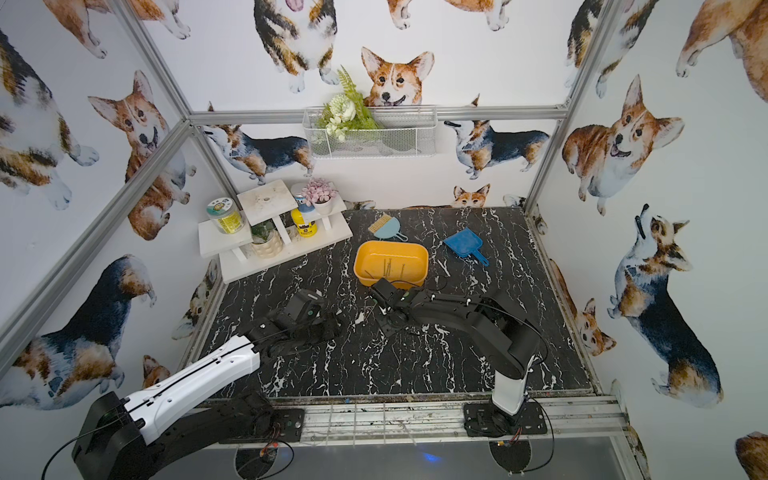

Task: Put the nails on the desktop into the storage box
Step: Pick up the nail from the center of the board.

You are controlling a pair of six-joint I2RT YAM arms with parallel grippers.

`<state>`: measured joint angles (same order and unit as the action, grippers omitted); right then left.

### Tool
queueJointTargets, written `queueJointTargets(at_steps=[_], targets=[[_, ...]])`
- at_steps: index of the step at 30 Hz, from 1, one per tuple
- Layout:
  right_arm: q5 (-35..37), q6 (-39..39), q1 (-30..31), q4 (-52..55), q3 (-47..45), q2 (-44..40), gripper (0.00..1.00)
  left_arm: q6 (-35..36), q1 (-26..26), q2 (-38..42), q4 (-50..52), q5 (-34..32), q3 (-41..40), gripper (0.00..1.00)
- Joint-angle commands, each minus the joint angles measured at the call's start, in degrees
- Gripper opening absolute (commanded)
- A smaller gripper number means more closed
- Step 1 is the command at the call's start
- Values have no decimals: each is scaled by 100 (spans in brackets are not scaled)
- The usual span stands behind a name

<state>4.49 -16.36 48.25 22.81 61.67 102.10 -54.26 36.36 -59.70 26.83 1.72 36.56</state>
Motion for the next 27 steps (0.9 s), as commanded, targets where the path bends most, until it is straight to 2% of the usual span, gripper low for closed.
queueJointTargets(at_steps=[1,22,27], targets=[[69,-17,-1,53,56,36,23,24,-6,35,-47,-40,-40,54],[78,-122,71,4,-21,138,20,16,-11,112,-55,-44,-122,55],[87,-156,71,-48,-76,169,14,19,-13,140,-37,-49,-122,55]])
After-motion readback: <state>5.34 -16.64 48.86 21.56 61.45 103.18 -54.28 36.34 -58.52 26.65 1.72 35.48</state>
